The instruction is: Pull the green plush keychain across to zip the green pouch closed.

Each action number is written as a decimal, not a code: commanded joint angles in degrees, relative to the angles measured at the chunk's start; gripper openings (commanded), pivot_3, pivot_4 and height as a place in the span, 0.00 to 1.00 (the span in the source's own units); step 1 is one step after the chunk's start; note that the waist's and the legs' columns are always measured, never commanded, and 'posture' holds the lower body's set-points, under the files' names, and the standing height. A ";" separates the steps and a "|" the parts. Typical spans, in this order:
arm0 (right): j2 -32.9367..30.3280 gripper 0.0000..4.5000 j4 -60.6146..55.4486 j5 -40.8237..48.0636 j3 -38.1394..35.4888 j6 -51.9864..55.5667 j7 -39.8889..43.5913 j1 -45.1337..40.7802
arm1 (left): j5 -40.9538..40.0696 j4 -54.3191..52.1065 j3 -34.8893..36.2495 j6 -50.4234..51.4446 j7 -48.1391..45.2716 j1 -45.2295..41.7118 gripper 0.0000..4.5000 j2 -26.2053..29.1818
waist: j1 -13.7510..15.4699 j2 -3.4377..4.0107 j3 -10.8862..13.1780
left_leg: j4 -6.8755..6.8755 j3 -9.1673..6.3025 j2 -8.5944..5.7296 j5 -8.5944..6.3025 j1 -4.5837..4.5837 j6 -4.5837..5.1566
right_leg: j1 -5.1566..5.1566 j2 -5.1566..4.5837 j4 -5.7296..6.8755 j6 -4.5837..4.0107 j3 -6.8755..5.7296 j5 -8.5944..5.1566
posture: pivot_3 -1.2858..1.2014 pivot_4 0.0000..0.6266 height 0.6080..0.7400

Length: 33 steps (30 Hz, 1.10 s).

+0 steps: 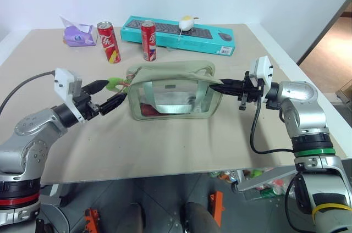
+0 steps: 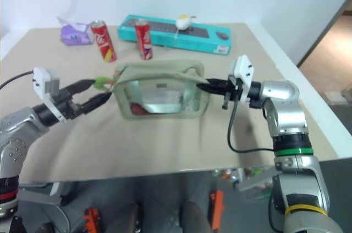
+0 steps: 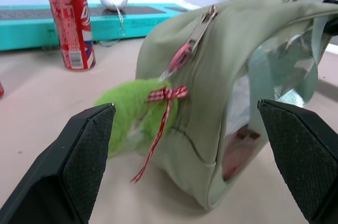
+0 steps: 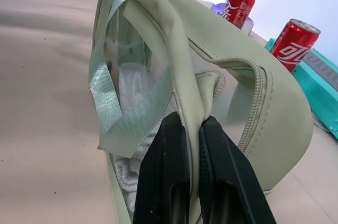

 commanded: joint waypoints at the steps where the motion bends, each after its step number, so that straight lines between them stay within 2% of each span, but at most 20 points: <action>1: -0.49 0.01 -2.32 0.01 -0.98 -0.88 -0.13 0.16 | -3.57 -5.54 1.04 1.85 -0.64 0.08 1.00 0.39 | -0.01 0.00 0.00 | 0.00 0.00 0.00 0.00 0.00 0.00 | 0.00 0.00 0.00 0.00 0.00 0.00 | 0.52 0.24 1.00; 8: -0.94 0.01 -2.86 -0.30 -0.96 -1.22 -0.21 0.90 | -9.77 -9.58 3.69 8.81 0.19 0.15 1.00 4.27 | -0.07 0.00 0.00 | 0.00 0.00 0.03 0.00 0.02 0.00 | 0.00 0.05 0.01 -0.01 0.02 0.01 | 0.52 0.24 1.00; 14: -0.57 0.01 -2.39 -0.59 -0.70 -1.48 -0.25 0.53 | -2.64 -4.68 3.95 3.44 -0.02 1.42 1.00 5.89 | -0.10 0.00 0.00 | 0.01 0.01 0.02 0.00 0.03 0.00 | 0.01 0.03 0.01 -0.01 0.03 0.01 | 0.52 0.24 1.00; 16: -0.41 0.01 -1.96 -0.76 -0.62 -1.74 -0.29 0.28 | 0.36 -2.47 3.18 0.79 0.18 2.16 1.00 4.85 | -0.11 0.00 0.00 | 0.01 0.02 0.02 0.00 0.03 0.00 | 0.00 0.03 0.00 -0.01 0.04 0.01 | 0.52 0.24 1.00; 25: -0.90 0.01 -1.52 -1.35 -0.85 -2.27 -0.78 0.52 | 4.86 1.85 -2.35 -2.75 -0.79 0.84 1.00 0.00 | -0.05 0.00 0.00 | 0.01 0.03 0.00 0.00 0.03 0.00 | 0.01 0.01 0.00 0.01 0.04 0.02 | 0.52 0.24 1.00; 29: -0.93 0.00 -1.94 -1.46 -0.94 -2.02 -1.06 0.69 | 5.56 3.41 -3.25 -3.11 -2.02 0.25 0.75 0.00 | -0.08 0.00 0.00 | 0.01 0.03 0.01 0.00 0.02 0.00 | 0.00 0.02 0.01 0.00 0.04 0.03 | 0.52 0.24 1.00; 33: -0.98 0.00 -2.02 -1.63 -0.97 -1.93 -1.21 0.73 | 7.14 5.06 -3.23 -4.82 -1.63 -1.15 0.45 -0.65 | -0.08 0.00 0.00 | 0.01 0.03 0.01 0.00 0.02 0.00 | 0.00 0.02 0.00 0.00 0.05 0.03 | 0.52 0.24 1.00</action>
